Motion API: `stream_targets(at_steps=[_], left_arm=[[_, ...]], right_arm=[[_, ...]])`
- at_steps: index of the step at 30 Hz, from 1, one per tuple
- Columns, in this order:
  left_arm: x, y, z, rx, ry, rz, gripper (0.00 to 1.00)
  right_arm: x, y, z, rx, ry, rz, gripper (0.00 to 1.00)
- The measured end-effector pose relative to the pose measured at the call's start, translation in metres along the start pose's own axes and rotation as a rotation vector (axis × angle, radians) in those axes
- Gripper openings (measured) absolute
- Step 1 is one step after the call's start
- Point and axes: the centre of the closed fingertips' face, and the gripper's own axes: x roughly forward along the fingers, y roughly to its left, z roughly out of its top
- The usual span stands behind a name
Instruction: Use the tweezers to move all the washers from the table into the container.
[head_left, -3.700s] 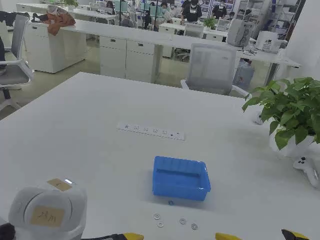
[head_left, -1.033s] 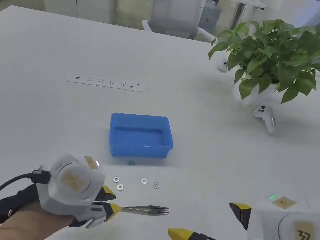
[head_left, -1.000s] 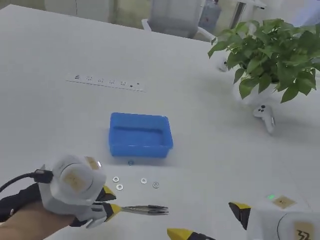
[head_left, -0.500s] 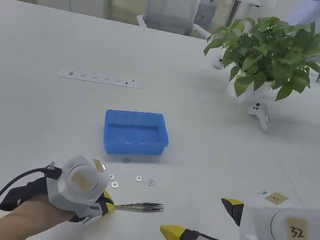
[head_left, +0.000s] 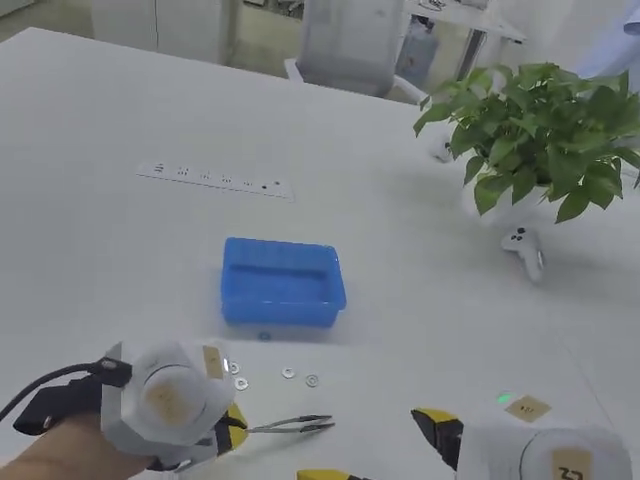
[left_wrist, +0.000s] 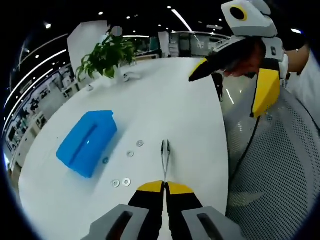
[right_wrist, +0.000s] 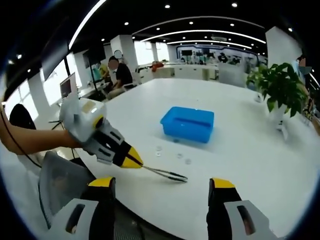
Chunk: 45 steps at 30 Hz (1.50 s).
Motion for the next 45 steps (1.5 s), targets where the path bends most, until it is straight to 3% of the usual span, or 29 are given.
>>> stream_targets(at_steps=[3,7,10,12,15,23,26,31,36,38,43,45], left_arm=[[-0.012,-0.01,0.009,0.017,-0.018,0.006,0.0],[-0.023,-0.023,0.018,0.044,-0.017,0.008,0.0],[-0.028,-0.029,0.018,0.112,0.007,0.021,0.0],[-0.031,-0.035,0.021,0.107,0.003,0.014,0.0],[-0.036,-0.043,0.024,0.11,0.005,0.003,0.0],[-0.052,-0.047,0.035,0.119,-0.002,0.008,0.0],[-0.056,-0.049,0.039,0.115,-0.005,0.0,0.0],[-0.06,-0.054,0.043,0.139,-0.003,-0.004,0.0],[-0.062,-0.06,0.045,0.155,-0.006,-0.029,0.0],[-0.063,-0.061,0.045,0.198,-0.001,-0.027,0.0],[-0.063,-0.064,0.042,0.187,-0.001,-0.018,0.0],[-0.06,-0.063,0.04,0.157,-0.019,-0.001,0.0]], right_arm=[[0.004,0.013,0.0,-0.037,-0.001,0.041,0.67],[0.013,0.028,-0.006,-0.121,0.041,0.104,0.56],[0.021,0.027,-0.017,-0.273,0.11,0.099,0.41],[0.027,0.029,-0.023,-0.342,0.15,0.122,0.28],[0.033,0.042,-0.021,-0.314,0.139,0.2,0.25],[0.039,0.063,-0.017,-0.336,0.141,0.304,0.21],[0.042,0.075,-0.019,-0.275,0.142,0.359,0.2],[0.049,0.083,-0.021,-0.298,0.148,0.384,0.18],[0.056,0.084,-0.022,-0.336,0.156,0.377,0.13],[0.058,0.085,-0.024,-0.338,0.161,0.381,0.1],[0.059,0.085,-0.028,-0.337,0.177,0.394,0.08],[0.061,0.085,-0.032,-0.349,0.187,0.39,0.08]])
